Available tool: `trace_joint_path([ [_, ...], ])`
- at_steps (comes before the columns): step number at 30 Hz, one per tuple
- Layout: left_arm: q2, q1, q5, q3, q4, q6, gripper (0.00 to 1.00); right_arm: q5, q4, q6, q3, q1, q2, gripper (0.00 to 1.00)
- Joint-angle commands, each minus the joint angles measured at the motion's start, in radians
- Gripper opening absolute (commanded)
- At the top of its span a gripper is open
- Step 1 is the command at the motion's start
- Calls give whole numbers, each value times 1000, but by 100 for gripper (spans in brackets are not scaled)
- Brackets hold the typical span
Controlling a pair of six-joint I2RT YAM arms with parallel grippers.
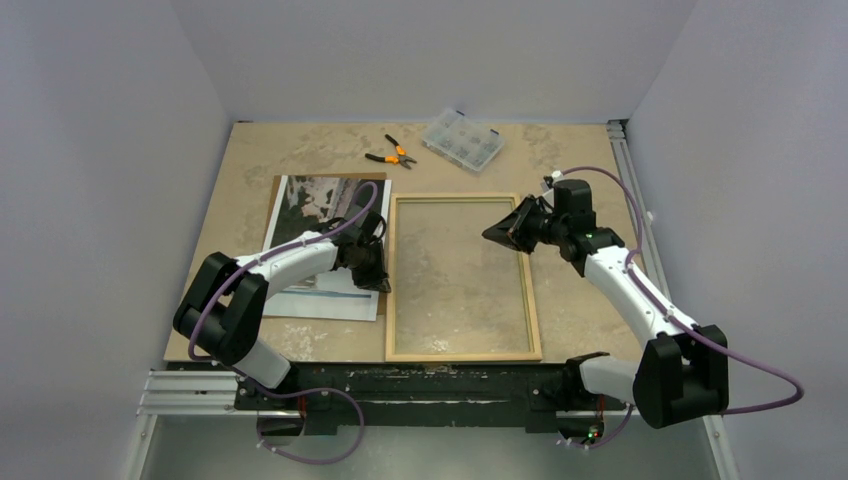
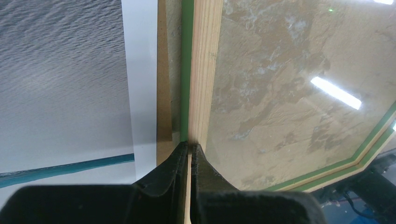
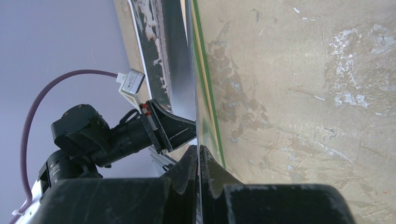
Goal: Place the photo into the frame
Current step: Place the photo frame item in the photo frame.
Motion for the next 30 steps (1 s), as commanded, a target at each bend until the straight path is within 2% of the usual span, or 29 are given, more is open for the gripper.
trace_joint_path([
  [1,62,-8,-129,-32,-21,51,0,-38,6,-14,-24,1,-16,0],
  [21,54,-13,-133,-33,-25,48,0,6,-66,-81,-49,-6,-52,0],
  [30,50,-15,-138,-34,-33,50,0,-33,-87,-159,-6,-19,7,0],
])
